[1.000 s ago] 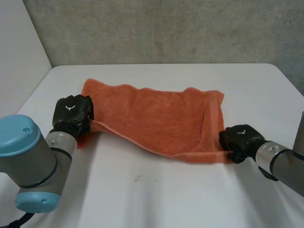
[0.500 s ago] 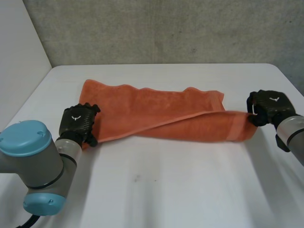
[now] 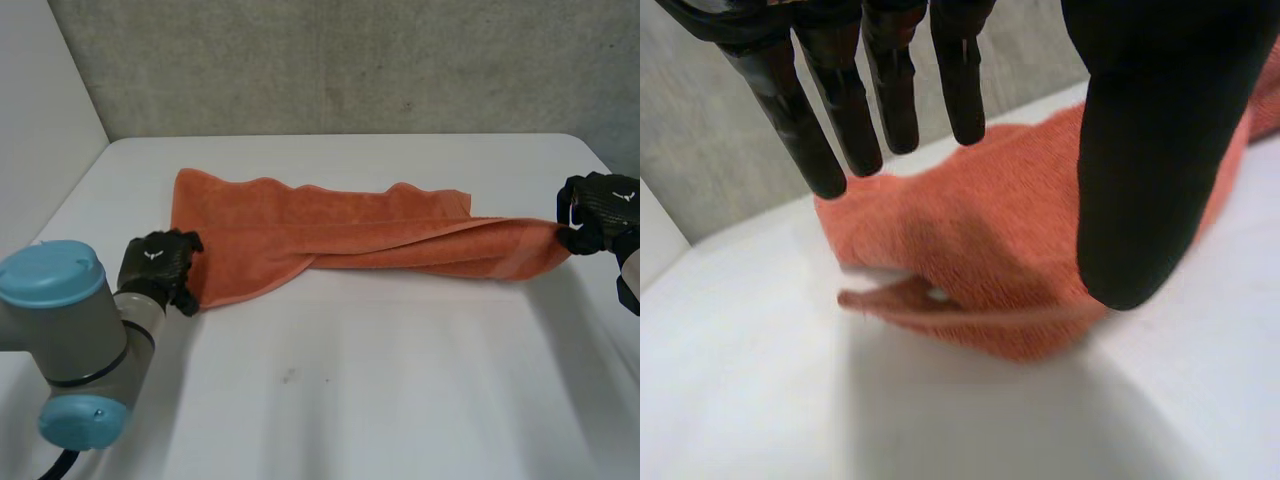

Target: Fold the laundry

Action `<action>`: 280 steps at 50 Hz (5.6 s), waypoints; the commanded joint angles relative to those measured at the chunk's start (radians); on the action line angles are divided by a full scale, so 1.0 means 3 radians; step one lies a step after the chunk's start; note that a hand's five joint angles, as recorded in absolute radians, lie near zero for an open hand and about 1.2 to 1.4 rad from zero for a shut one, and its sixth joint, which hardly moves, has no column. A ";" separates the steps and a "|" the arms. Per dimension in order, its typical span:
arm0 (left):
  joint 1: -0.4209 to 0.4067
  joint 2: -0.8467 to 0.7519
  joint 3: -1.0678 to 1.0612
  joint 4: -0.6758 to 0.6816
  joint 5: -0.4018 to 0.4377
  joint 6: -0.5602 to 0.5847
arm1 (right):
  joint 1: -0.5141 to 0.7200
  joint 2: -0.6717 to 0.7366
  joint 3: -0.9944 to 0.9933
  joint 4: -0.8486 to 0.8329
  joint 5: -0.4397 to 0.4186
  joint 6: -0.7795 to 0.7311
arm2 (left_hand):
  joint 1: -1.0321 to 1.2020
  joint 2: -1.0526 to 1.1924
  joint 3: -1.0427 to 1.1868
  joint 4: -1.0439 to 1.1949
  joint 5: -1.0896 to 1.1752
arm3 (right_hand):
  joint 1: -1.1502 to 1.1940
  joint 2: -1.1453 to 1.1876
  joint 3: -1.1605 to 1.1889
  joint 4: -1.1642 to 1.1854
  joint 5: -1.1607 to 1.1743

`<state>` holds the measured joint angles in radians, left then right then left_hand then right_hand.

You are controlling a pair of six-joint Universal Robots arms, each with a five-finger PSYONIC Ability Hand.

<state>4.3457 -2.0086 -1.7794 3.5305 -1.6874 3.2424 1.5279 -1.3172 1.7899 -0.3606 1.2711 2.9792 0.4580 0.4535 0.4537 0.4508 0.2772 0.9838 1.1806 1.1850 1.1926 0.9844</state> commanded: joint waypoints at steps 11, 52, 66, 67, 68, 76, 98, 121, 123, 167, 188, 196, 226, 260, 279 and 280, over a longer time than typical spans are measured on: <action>0.0010 -0.0136 0.0087 -0.0289 0.0041 0.0078 | 0.0025 0.0039 0.0006 -0.0015 -0.0039 -0.0031 | 0.0849 0.0864 0.0863 0.0873 0.0870 | 0.1375 0.0719 0.0704 0.0679 0.0791; 0.0215 -0.0199 0.0302 0.0054 -0.0005 0.0446 | 0.0010 -0.0012 -0.0152 0.0092 -0.0065 -0.0042 | 0.3128 0.3143 0.3142 0.3152 0.3149 | 0.1375 0.0719 0.0704 0.0679 0.0791; 0.0266 0.1668 0.0041 -0.0171 0.0020 0.0441 | -0.0036 -0.0656 -0.1184 0.1727 -0.0126 -0.0898 | 0.3128 0.3143 0.3142 0.3152 0.3149 | 0.1375 0.0719 0.0704 0.0679 0.0791; 0.0281 0.1780 0.0046 -0.0283 0.0025 0.0441 | -0.0036 -0.0656 -0.1185 0.1729 -0.0126 -0.0901 | 0.3128 0.3143 0.3142 0.3152 0.3149 | 0.1375 0.0719 0.0704 0.0679 0.0791; 0.0281 0.1782 0.0046 -0.0284 0.0026 0.0441 | -0.0046 -0.0682 -0.1251 0.1941 -0.0126 -0.1144 | 0.3128 0.3143 0.3142 0.3152 0.3149 | 0.1375 0.0719 0.0704 0.0679 0.0791; 0.0327 0.1659 0.0025 -0.0872 0.0051 0.0574 | -0.0021 -0.0483 -0.1323 0.2639 -0.0039 -0.2091 | 0.3128 0.3143 0.3142 0.3152 0.3149 | 0.1375 0.0719 0.0704 0.0679 0.0791; 0.0465 -0.0208 0.2089 -0.0102 0.0056 0.1167 | 0.0700 0.0955 -0.3136 0.0923 0.0922 -0.1567 | 0.3128 0.3143 0.3142 0.3152 0.3149 | 0.1375 0.0719 0.0704 0.0679 0.0791; 0.0522 0.0421 0.0838 0.1020 0.0225 0.1080 | 0.0690 0.0168 -0.1729 0.0419 0.0616 -0.1003 | 0.3128 0.3143 0.3142 0.3152 0.3149 | 0.1375 0.0719 0.0704 0.0679 0.0791; 0.0481 0.0391 0.0523 0.0995 0.0230 0.1045 | 0.0700 0.0095 -0.1640 0.0440 0.0590 -0.0993 | 0.3128 0.3143 0.3142 0.3152 0.3149 | 0.1375 0.0719 0.0704 0.0679 0.0791; -0.0557 -0.0898 0.1478 0.0708 0.1580 -0.0561 | 0.1697 -0.1607 -0.1681 0.0824 0.0068 -0.0962 | 0.0037 0.0051 0.0051 0.0060 0.0057 | 0.1375 0.0719 0.0704 0.0679 0.0791; -0.0624 -0.1031 0.1805 0.0892 0.0874 -0.0929 | 0.1590 -0.1566 -0.1415 0.0813 0.0099 -0.0972 | 0.3128 0.3143 0.3142 0.3152 0.3149 | 0.1375 0.0719 0.0704 0.0679 0.0791; -0.0225 -0.0046 0.1148 0.0913 -0.0062 -0.0608 | 0.1074 -0.1255 -0.1191 0.0818 0.0247 -0.0972 | 0.3128 0.3143 0.3142 0.3152 0.3149 | 0.1375 0.0719 0.0704 0.0679 0.0791; -0.1212 0.0018 0.0138 0.0038 -0.0808 0.0554 | 0.0961 -0.0150 -0.0618 0.0563 0.0436 -0.1064 | 0.3071 0.3086 0.3085 0.3095 0.3092 | 0.1375 0.0719 0.0704 0.0679 0.0791; 0.0000 0.0478 -0.0082 -0.1465 -0.0373 -0.0622 | 0.0792 0.0121 -0.0633 0.0343 0.0477 -0.1074 | -0.0061 -0.0046 -0.0047 -0.0037 -0.0040 | 0.1375 0.0719 0.0704 0.0679 0.0791; 0.0266 0.0222 -0.0102 -0.1123 0.0107 -0.0730 | 0.0813 0.0116 -0.0582 0.0348 0.0477 -0.1075 | 0.0936 0.0951 0.0950 0.0960 0.0957 | 0.1375 0.0719 0.0704 0.0679 0.0791; 0.0266 0.0222 -0.0102 -0.1122 0.0107 -0.0730 | 0.0813 0.0116 -0.0577 0.0348 0.0477 -0.1075 | 0.0937 0.0952 0.0951 0.0961 0.0958 | 0.1375 0.0719 0.0704 0.0679 0.0791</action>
<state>4.4244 -1.9255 -1.8129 3.1275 -1.6491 3.0099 1.7693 -1.2822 1.6132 -0.2558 1.4144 2.6568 0.5874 0.5827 0.5820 0.5835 0.4093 0.9887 1.1872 1.1904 1.1932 0.9944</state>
